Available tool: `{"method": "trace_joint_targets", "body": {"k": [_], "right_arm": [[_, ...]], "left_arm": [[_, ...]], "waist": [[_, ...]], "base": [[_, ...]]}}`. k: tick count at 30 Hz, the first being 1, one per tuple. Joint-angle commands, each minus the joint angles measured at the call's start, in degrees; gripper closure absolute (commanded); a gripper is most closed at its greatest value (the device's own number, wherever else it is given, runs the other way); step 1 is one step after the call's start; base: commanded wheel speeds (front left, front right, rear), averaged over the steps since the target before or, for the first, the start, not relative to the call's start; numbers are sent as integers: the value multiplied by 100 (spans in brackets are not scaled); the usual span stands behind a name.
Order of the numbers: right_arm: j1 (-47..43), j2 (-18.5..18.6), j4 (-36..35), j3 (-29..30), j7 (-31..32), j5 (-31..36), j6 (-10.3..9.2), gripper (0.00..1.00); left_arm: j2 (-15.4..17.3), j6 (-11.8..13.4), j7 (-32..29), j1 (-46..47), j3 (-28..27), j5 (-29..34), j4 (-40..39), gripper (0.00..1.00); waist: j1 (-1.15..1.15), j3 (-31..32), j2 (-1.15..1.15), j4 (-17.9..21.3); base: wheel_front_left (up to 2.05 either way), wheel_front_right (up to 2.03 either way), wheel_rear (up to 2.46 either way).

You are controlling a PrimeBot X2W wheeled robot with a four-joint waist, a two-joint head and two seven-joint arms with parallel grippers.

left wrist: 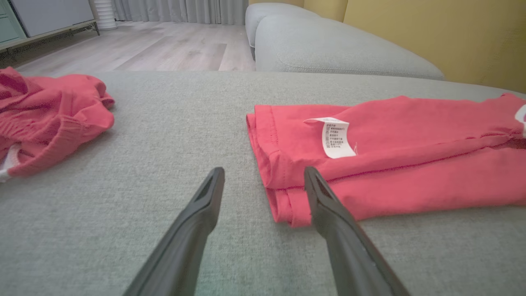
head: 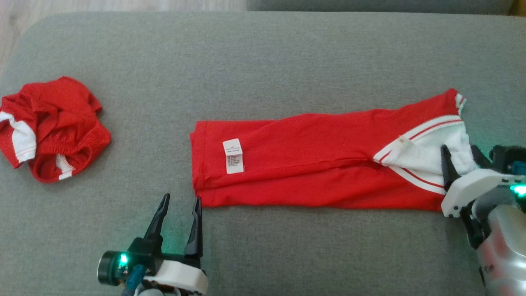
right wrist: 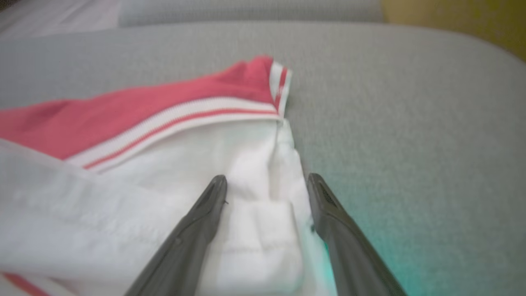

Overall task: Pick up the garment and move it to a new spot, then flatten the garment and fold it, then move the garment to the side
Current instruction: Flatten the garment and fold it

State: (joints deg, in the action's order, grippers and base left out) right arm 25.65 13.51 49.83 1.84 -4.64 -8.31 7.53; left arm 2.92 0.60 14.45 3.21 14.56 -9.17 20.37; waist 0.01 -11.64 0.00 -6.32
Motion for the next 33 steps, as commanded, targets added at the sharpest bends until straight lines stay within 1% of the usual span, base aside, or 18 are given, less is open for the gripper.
{"method": "trace_joint_targets", "body": {"k": [1,5,10,11,12,14,17,22,24,26,28,33], "right_arm": [[143,76,14,-130,70,-100,-4,0],[122,76,428,-125,260,-307,-4,0],[30,-102,661,-264,479,-686,-4,0],[-1,-135,673,-346,522,-790,-4,54],[-38,-152,673,-432,554,-884,-4,100],[-107,-141,658,-531,571,-1090,-4,100],[-160,26,644,-513,360,-1267,-4,100],[-88,394,669,-297,-270,-1281,-4,100],[-31,456,597,-247,-579,-1258,-4,100],[0,402,401,-329,-772,-1262,-4,100],[-25,242,79,-544,-869,-1384,-4,100],[-292,-177,-989,-1281,-937,-2013,-4,100]], "left_arm": [[-3,47,55,179,-164,-31,-105,0],[-3,62,55,211,-180,-14,-89,0],[-3,63,55,189,-211,-8,-73,0],[-3,62,55,177,-214,-12,-66,0],[-3,62,55,167,-214,-21,-60,0],[-3,59,55,145,-198,-44,-52,0],[-3,59,55,115,-185,-55,-35,0],[-4,28,55,70,-210,-31,-3,0],[-4,19,55,36,-225,-30,12,0],[-4,7,55,-15,-230,-27,24,0],[-4,-5,55,-74,-225,-50,21,0],[-4,-14,55,-182,-139,-82,14,0]], "waist": [[-1,-64,0,-72],[-1,-84,0,-113],[-1,-28,0,-89],[-1,-5,0,-77],[-1,19,0,-61],[-1,71,0,-30],[-1,161,0,11],[-1,315,0,46],[-1,391,0,55],[-1,461,0,55],[-1,523,0,46],[-1,617,0,-47]], "base": [[0,0,0],[0,0,0],[0,0,0],[0,0,0],[0,0,0],[0,0,0],[0,0,0],[0,0,0],[0,0,0],[0,0,0],[0,0,0],[0,0,0]]}}
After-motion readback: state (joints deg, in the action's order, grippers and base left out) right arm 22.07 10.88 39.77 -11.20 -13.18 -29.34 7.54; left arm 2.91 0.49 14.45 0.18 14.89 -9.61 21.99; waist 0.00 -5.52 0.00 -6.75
